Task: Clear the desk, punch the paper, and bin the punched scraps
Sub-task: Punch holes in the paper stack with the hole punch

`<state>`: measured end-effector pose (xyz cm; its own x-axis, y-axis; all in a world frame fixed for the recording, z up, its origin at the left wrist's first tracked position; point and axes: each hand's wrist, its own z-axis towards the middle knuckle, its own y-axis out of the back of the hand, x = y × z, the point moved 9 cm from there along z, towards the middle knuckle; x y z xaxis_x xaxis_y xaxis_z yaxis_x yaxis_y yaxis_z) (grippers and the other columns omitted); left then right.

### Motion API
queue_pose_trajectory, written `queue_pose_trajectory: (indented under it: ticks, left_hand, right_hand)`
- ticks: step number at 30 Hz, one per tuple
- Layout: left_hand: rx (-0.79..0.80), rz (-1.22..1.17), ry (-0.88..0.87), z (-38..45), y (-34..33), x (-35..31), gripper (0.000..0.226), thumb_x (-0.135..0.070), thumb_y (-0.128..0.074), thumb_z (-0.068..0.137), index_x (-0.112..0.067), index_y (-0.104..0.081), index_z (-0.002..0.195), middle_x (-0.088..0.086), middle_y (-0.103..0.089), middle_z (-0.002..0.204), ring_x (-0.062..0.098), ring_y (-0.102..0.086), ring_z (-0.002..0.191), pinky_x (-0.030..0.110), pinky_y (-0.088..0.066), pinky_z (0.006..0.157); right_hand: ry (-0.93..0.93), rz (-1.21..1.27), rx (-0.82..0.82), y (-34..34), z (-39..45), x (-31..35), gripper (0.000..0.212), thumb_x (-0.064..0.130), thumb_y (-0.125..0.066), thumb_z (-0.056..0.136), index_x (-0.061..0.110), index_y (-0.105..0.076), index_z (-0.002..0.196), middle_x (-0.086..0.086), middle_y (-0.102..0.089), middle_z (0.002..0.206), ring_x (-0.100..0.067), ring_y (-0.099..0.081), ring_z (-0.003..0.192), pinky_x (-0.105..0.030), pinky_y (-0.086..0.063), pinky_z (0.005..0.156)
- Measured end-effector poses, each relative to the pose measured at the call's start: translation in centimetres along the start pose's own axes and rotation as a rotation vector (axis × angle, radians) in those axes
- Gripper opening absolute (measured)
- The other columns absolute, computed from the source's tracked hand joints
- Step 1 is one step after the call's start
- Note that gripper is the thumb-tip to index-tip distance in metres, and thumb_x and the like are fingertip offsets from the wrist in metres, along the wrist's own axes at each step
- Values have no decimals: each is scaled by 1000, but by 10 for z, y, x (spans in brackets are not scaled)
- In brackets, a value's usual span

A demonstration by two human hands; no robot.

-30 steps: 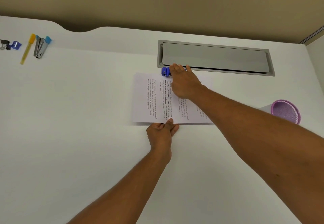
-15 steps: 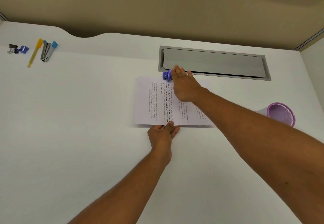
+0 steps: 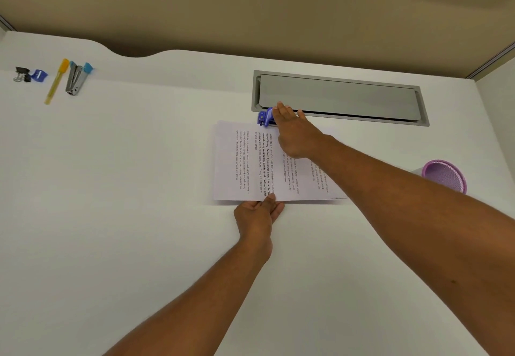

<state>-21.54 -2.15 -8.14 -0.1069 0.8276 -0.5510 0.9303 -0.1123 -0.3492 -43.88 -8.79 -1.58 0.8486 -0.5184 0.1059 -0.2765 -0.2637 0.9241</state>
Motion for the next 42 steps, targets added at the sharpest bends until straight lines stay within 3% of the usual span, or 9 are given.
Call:
queue_pose_trajectory:
  ticks: [10, 25, 37, 42]
  left_hand:
    - [11, 7, 23, 1, -2, -5, 39, 7, -73, 94, -5, -71, 131, 1, -80, 114, 16, -82, 90, 25, -65, 72]
    - [23, 73, 6, 11, -2, -20, 38, 7, -75, 93, -2, -70, 129, 6, -78, 123, 27, -80, 102, 25, -65, 73]
    - [12, 90, -25, 14, -1, -19, 40, 3, -76, 93, -5, -70, 131, 4, -78, 121, 18, -82, 90, 24, -64, 71]
    - [16, 92, -37, 16, 0, -18, 40, 3, -76, 93, -5, -70, 132, 2, -79, 120, 18, -82, 94, 24, -64, 72]
  right_hand:
    - [46, -28, -131, -1, -9, -3, 87, 14, -63, 100, 11, -4, 165, -9, -1, 174, -26, -8, 161, -40, -6, 128]
    - [10, -32, -141, -6, -13, 1, 82, 21, -50, 105, 11, 5, 164, -10, 11, 174, -26, 7, 161, -43, 2, 131]
    - [-38, 5, -93, -12, -7, 3, 81, 24, -45, 105, 11, 9, 164, -8, 13, 173, -26, 11, 161, -48, 7, 129]
    - [-52, 13, -69, -12, -1, 2, 79, 26, -46, 104, 12, 2, 165, -6, 4, 174, -23, 4, 161, -49, 8, 128]
